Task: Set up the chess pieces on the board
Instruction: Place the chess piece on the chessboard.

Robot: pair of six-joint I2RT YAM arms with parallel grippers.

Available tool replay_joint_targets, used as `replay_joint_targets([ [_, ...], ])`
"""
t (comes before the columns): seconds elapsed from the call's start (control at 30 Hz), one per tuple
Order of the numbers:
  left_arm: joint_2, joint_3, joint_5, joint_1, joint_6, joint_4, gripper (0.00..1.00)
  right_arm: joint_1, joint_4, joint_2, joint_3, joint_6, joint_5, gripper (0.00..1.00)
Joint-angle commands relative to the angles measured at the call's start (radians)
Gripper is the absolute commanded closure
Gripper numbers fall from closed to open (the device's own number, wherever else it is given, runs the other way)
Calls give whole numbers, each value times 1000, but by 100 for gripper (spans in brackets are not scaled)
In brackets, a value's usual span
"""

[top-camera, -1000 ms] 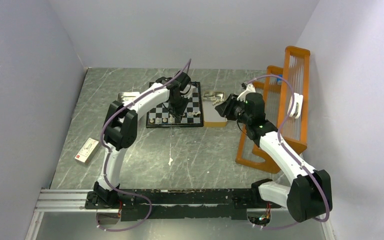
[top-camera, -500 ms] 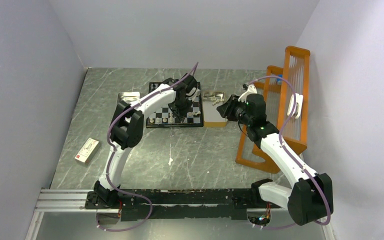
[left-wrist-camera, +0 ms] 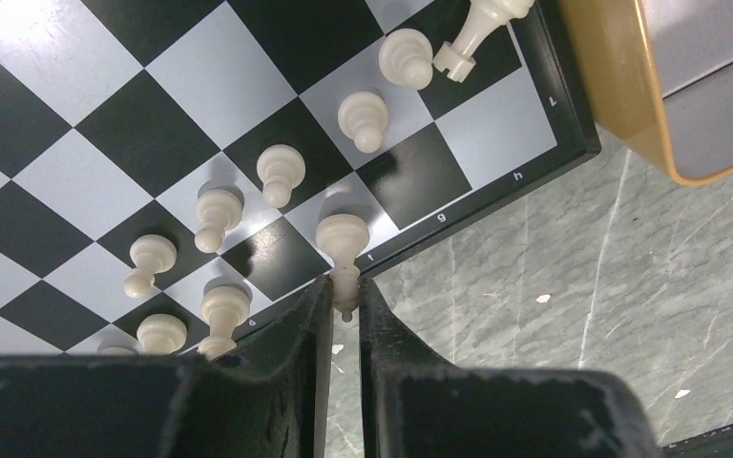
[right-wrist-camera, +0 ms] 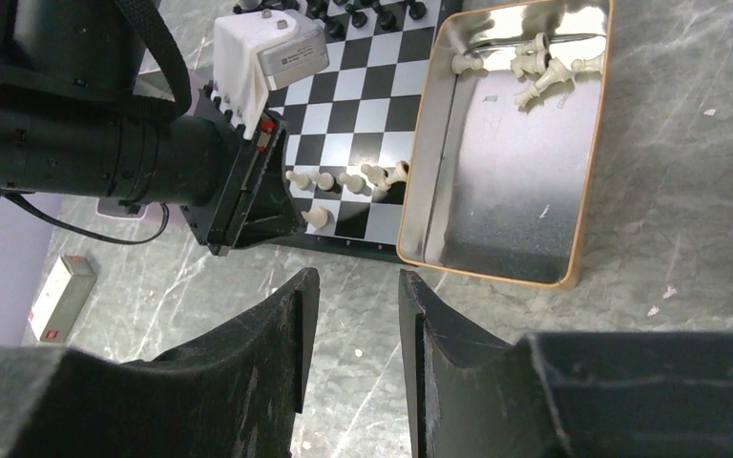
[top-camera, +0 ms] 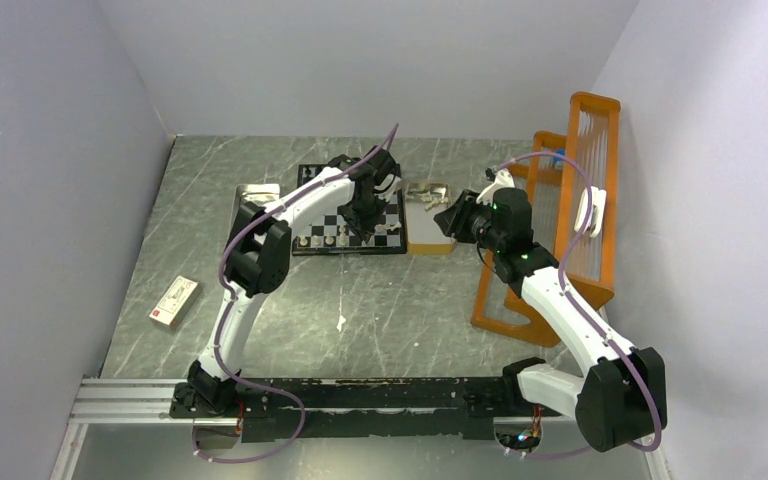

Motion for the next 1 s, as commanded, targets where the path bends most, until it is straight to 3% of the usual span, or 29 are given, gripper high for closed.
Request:
replay_joint_targets([
  [0.0,19,38,-12,-9,12,-23,82,1,2,-21,2,-21,20,59],
  [0.17,26,49,-19,-11,15,-35,75,2,14,-9,-4,-12,10,60],
  [0.97,-36,69,-41,-20,-5,-12,68,1,20,-12,-14,-11,13,59],
])
